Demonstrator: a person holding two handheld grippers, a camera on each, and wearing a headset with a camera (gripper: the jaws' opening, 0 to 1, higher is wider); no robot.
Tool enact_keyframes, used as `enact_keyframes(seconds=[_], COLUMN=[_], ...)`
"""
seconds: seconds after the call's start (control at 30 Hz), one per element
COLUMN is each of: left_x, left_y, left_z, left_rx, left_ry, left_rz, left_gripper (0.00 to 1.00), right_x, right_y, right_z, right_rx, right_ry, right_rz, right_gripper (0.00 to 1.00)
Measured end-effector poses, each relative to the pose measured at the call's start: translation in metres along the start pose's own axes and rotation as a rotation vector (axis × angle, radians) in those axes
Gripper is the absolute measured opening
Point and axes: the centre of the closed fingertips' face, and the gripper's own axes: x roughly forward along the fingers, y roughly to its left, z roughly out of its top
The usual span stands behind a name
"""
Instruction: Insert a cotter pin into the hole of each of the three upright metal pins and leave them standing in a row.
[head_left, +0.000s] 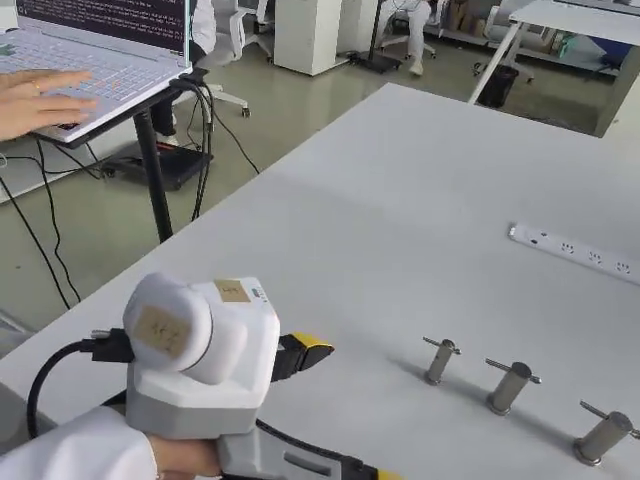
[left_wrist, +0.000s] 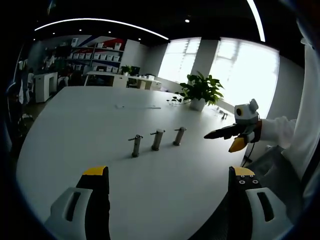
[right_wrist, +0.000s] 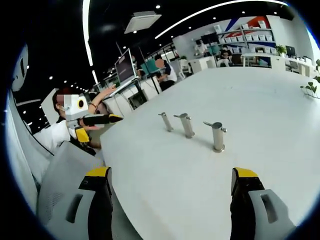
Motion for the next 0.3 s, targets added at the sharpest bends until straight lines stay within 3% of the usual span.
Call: enact_keyframes(seconds=[0.3], left_x=[0.003], left_y=[-0.001], left_z=[-0.004], left_rx=[0.026], left_ry=[0.032], left_rz=[-0.009], left_gripper=[0.99], right_x=[-0.020], right_y=[-0.001], right_z=[-0.009], right_rx=[-0.027], right_ry=[-0.006], right_rz=[-0.063], right_gripper=[0.98])
